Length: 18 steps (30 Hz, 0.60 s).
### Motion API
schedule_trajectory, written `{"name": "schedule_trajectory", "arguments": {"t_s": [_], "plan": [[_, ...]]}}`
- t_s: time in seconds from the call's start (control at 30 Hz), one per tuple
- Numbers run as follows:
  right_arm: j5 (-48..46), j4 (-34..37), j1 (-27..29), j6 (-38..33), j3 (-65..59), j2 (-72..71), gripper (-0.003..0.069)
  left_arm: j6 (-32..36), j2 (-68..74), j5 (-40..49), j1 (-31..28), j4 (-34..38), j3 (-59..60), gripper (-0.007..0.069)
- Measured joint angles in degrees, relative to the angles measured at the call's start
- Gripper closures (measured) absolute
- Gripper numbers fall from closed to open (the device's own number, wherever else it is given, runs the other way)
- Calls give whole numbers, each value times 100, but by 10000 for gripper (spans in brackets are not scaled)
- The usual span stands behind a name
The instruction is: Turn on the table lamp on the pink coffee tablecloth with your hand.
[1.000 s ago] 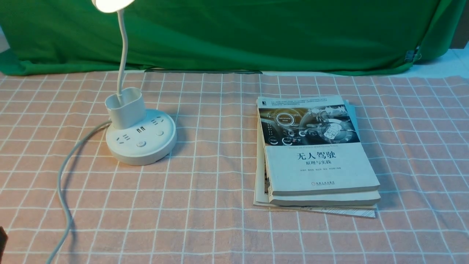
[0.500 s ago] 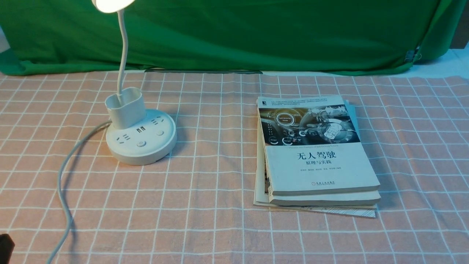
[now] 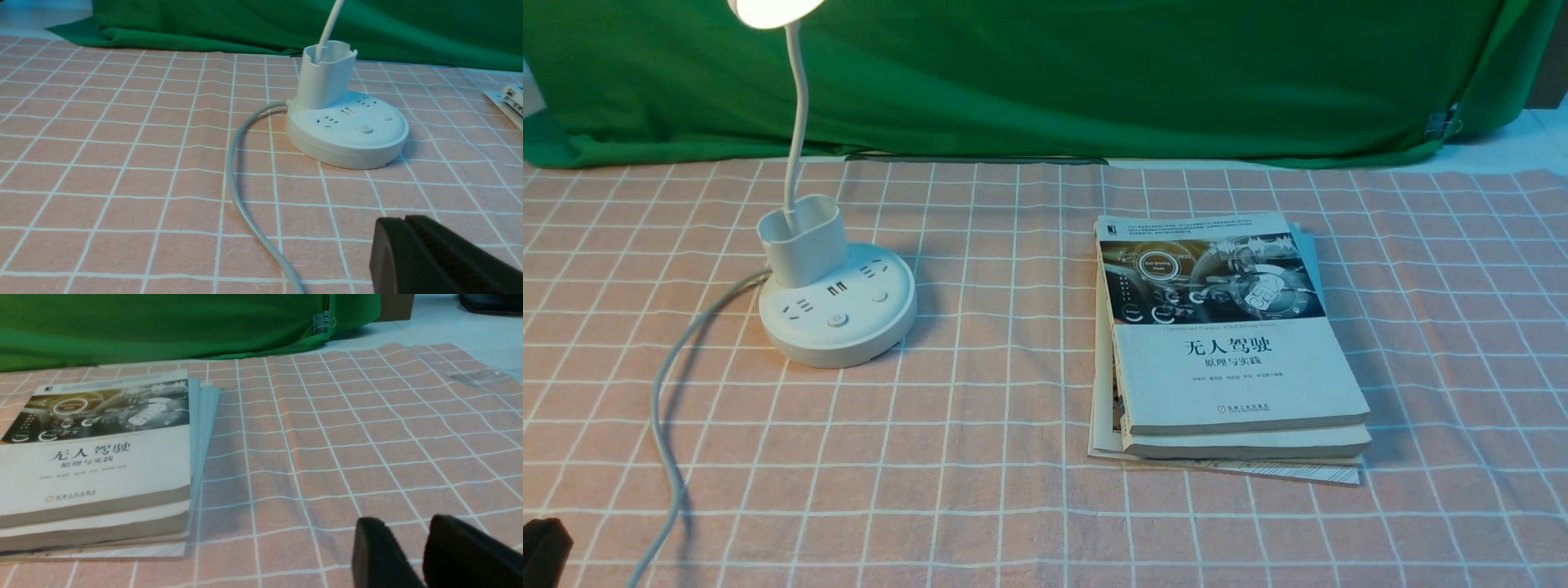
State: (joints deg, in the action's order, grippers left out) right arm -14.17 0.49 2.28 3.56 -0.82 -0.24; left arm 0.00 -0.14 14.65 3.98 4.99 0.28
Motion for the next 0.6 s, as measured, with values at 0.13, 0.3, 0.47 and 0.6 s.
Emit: {"name": "schedule_trajectory", "arguments": {"t_s": [0.13, 0.3, 0.47, 0.6], "plan": [[0, 0, 0, 0, 0, 0, 418, 0, 0, -36, 31, -13, 0, 602], [0, 0, 0, 0, 0, 0, 418, 0, 0, -35, 31, -17, 0, 602], [0, 0, 0, 0, 0, 0, 418, 0, 0, -35, 31, -17, 0, 602], [0, 0, 0, 0, 0, 0, 418, 0, 0, -35, 31, -17, 0, 602]]}}
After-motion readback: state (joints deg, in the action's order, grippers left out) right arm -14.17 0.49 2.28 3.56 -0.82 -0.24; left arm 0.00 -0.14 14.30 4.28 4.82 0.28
